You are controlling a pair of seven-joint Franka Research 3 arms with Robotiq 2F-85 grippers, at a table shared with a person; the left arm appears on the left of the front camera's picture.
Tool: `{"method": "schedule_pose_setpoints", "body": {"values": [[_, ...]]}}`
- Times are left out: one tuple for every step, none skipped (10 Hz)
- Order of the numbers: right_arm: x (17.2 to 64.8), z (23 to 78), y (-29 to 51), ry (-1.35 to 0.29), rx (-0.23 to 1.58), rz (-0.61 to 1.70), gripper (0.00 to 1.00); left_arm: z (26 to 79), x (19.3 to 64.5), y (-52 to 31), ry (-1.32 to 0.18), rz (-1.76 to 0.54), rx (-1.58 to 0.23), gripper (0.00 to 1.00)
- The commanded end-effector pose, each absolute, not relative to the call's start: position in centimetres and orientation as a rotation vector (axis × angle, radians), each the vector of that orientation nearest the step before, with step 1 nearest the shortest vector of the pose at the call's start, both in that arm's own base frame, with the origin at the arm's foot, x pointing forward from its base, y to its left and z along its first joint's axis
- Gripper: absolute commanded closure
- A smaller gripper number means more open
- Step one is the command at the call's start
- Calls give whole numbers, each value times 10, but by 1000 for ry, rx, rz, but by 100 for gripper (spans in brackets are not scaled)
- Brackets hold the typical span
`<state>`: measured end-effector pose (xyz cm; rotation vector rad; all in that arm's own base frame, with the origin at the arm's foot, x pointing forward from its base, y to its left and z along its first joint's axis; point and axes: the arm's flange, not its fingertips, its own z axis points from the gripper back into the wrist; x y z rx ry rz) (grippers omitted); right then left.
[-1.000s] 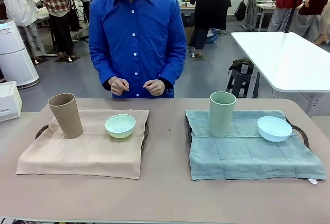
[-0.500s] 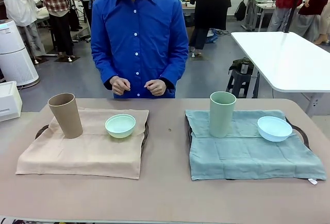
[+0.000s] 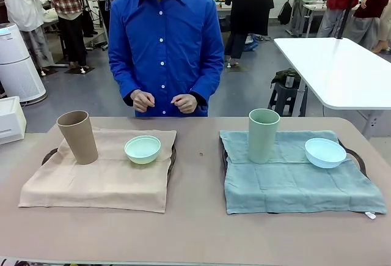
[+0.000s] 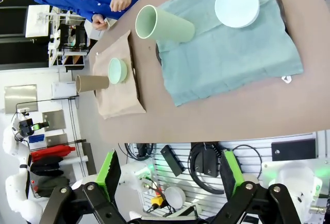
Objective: Set up a tray with a mat and arrange the tableware.
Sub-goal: Place the Picnic Bowl and Reusable plastic cup back onto the Handle tray in front of the human's position.
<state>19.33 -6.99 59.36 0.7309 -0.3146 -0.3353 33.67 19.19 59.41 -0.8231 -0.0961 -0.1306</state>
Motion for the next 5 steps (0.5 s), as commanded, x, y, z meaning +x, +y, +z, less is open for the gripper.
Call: {"method": "schedule_pose_setpoints", "body": {"values": [[193, 594, -71, -319, 733, -339, 0, 596, 337, 191, -104, -132, -829, 0], [193, 594, -71, -319, 733, -339, 0, 596, 337, 191, -104, -132, -829, 0], [193, 594, -71, -319, 733, -339, 0, 596, 337, 191, -104, -132, -829, 0], [193, 594, -71, -319, 733, -339, 0, 596, 337, 191, -104, -132, -829, 0], [193, 594, -71, -319, 733, -339, 0, 596, 337, 191, -104, -132, -829, 0]]}}
